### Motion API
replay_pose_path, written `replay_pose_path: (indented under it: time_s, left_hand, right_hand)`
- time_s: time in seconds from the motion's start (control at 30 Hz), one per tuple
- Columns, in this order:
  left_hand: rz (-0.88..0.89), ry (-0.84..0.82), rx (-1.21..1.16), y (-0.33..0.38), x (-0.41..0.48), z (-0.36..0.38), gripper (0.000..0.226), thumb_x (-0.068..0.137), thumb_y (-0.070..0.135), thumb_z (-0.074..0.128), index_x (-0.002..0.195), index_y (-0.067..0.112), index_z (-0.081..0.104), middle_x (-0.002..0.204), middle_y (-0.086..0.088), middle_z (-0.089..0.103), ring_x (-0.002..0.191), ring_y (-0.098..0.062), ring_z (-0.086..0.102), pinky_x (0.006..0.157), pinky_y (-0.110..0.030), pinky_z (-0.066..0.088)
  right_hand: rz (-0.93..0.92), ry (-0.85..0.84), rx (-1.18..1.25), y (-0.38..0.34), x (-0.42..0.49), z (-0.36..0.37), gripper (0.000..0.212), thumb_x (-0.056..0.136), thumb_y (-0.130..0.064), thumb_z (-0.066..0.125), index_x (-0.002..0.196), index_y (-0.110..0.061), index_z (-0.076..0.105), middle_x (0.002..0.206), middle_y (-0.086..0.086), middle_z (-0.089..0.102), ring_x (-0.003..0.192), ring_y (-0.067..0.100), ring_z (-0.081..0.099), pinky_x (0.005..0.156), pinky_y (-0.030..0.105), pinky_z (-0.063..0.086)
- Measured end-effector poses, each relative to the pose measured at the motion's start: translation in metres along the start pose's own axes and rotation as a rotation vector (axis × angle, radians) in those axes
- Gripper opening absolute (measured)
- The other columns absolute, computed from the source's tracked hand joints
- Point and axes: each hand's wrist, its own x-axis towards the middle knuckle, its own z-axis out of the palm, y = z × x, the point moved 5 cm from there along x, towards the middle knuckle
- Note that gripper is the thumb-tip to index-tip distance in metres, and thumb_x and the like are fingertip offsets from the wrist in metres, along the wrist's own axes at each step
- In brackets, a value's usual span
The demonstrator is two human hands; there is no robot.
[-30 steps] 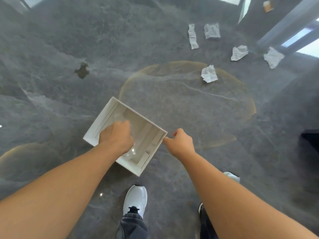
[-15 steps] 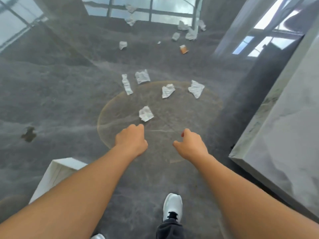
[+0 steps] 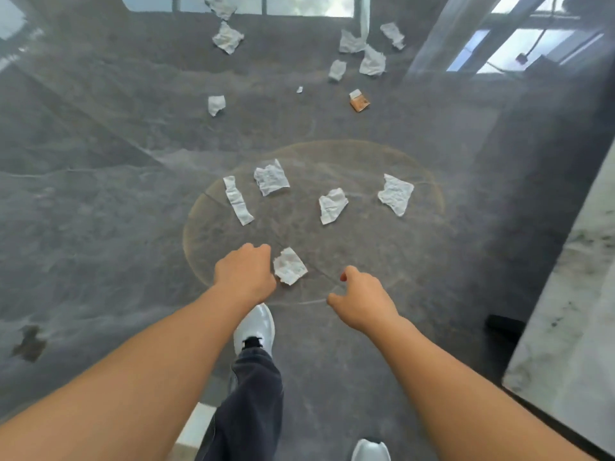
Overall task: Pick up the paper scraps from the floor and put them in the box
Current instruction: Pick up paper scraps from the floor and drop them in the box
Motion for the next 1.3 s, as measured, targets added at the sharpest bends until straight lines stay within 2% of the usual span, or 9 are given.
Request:
replay_pose_path:
  time_s: [0.13,0.3,0.4,0.6,0.67,0.77,0.87,1.07,1.3]
  left_hand:
    - [-0.024,-0.027,0.05,-0.05,0.071,0.027,0.023,0.086,0.023,0.05,0.108,0.017,0.051,0.113,-0.01,0.053,0.107,-0.035,0.053,0.069,-0.038,0.038]
    - [-0.006,-0.026,0.021,-0.086,0.14,0.07,0.036,0.087,0.025,0.056,0.12,0.02,0.045,0.12,-0.011,0.045,0.11,-0.036,0.047,0.068,-0.04,0.038]
    - [-0.029,-0.002,-0.06,-0.1,0.178,0.094,0.047,0.084,0.023,0.059,0.127,0.025,0.04,0.123,-0.01,0.039,0.106,-0.037,0.045,0.064,-0.04,0.038]
    - [-0.024,0.088,-0.057,-0.12,0.251,0.124,0.076,0.084,0.016,0.06,0.144,0.038,0.02,0.155,-0.009,0.004,0.114,-0.039,0.035,0.064,-0.037,0.038]
    - [-0.001,0.135,0.0,-0.123,0.269,0.127,0.064,0.085,0.013,0.058,0.141,0.027,0.029,0.15,-0.012,0.015,0.114,-0.039,0.035,0.067,-0.038,0.041]
    - [0.093,0.184,0.054,-0.121,0.28,0.129,0.03,0.087,0.005,0.053,0.117,0.003,0.047,0.128,-0.018,0.04,0.105,-0.039,0.046,0.071,-0.044,0.044]
    - [0.156,0.091,0.008,-0.121,0.267,0.136,0.017,0.087,0.002,0.052,0.104,-0.002,0.054,0.115,-0.02,0.047,0.098,-0.043,0.053,0.072,-0.048,0.044]
    - [0.085,0.047,-0.033,-0.116,0.189,0.148,0.019,0.088,0.012,0.054,0.106,0.005,0.056,0.111,-0.017,0.049,0.094,-0.043,0.055,0.066,-0.041,0.036]
    - [-0.02,0.032,-0.145,-0.083,0.044,0.156,0.014,0.087,0.016,0.049,0.096,0.01,0.057,0.101,-0.01,0.053,0.09,-0.034,0.056,0.065,-0.038,0.04]
  right_hand:
    - [0.008,-0.045,0.032,-0.044,0.075,0.051,0.045,0.082,-0.037,0.058,0.121,-0.018,0.048,0.119,0.012,0.056,0.109,0.031,0.054,0.078,0.036,0.044]
    - [-0.033,-0.064,-0.007,-0.078,0.132,0.121,0.043,0.08,-0.029,0.058,0.122,-0.023,0.047,0.117,0.01,0.051,0.109,0.035,0.051,0.081,0.039,0.047]
    - [-0.02,-0.055,-0.079,-0.076,0.152,0.159,0.051,0.081,-0.026,0.056,0.128,-0.033,0.039,0.122,0.005,0.043,0.113,0.034,0.043,0.07,0.035,0.043]
    - [-0.064,0.041,-0.228,-0.063,0.187,0.205,0.058,0.078,-0.014,0.06,0.124,-0.038,0.035,0.14,0.003,0.02,0.107,0.032,0.035,0.062,0.038,0.051]
    - [-0.09,0.067,-0.272,-0.059,0.2,0.214,0.05,0.078,-0.006,0.058,0.118,-0.031,0.039,0.132,0.005,0.028,0.097,0.027,0.033,0.056,0.033,0.042]
    - [-0.131,0.08,-0.256,-0.057,0.216,0.223,0.024,0.083,0.001,0.052,0.099,-0.016,0.046,0.113,0.006,0.039,0.086,0.024,0.029,0.057,0.034,0.033]
    - [-0.155,0.079,-0.142,-0.059,0.219,0.219,0.007,0.087,-0.002,0.05,0.091,-0.006,0.054,0.105,0.01,0.046,0.088,0.03,0.043,0.063,0.033,0.031]
    - [-0.224,0.144,0.057,-0.06,0.171,0.187,0.013,0.08,0.003,0.051,0.089,-0.005,0.056,0.096,0.008,0.046,0.079,0.028,0.046,0.064,0.034,0.041]
    - [-0.248,0.174,0.035,-0.015,0.065,0.147,0.009,0.08,0.0,0.052,0.087,-0.005,0.056,0.094,0.01,0.05,0.078,0.031,0.052,0.07,0.041,0.051]
